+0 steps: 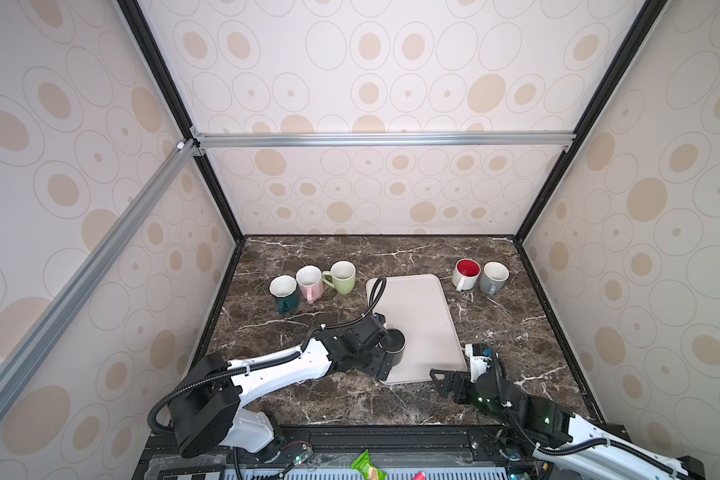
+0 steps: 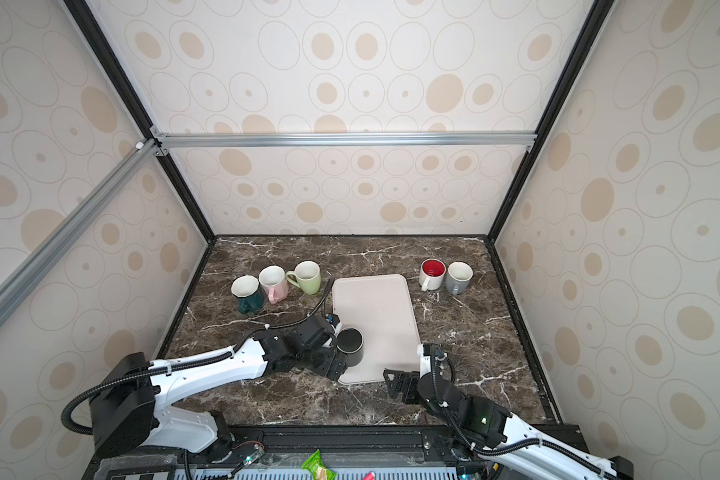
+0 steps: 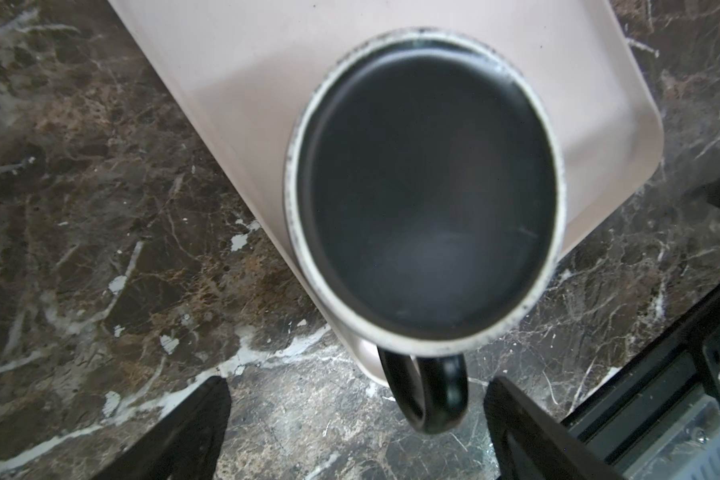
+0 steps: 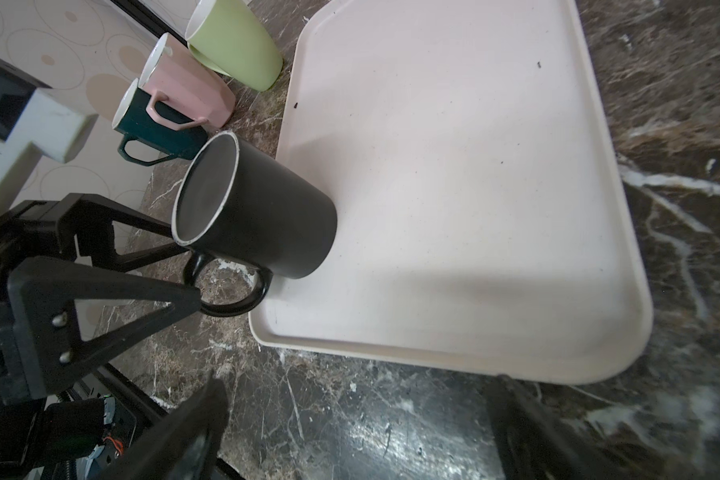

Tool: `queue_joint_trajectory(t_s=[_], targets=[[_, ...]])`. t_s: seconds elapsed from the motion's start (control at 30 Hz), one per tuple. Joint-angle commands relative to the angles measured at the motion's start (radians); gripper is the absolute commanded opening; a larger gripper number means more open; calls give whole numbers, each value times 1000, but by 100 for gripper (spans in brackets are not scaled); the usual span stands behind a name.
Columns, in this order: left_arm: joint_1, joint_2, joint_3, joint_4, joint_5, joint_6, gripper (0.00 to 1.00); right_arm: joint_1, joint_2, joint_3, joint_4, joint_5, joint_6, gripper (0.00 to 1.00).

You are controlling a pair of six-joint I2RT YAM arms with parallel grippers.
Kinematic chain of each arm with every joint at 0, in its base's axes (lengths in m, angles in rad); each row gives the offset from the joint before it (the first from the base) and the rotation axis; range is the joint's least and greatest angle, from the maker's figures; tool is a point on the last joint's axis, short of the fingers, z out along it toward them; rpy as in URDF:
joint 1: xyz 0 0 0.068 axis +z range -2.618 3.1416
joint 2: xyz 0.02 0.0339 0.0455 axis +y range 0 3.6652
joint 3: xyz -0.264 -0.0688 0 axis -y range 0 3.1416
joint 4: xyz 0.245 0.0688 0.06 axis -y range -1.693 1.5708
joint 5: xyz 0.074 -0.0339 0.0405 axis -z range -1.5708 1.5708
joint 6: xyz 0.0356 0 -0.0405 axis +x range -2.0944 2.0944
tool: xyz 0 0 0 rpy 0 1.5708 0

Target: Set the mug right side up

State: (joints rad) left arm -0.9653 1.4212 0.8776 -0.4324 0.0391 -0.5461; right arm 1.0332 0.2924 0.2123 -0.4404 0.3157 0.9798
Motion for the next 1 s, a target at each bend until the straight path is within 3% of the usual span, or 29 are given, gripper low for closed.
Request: queue_joint_trajectory(t_s=[0.0,0.33,0.97], targets=[[-15,21,48,-35,-29,20,94,4,-7,-26,13,20,23,100],[-21,47,65,-24,-68,16,83,4,-45,-44,-27,26,58,100],[-23,134,145,-71,-117,45,48,4,-67,-59,-37,30,73,100]])
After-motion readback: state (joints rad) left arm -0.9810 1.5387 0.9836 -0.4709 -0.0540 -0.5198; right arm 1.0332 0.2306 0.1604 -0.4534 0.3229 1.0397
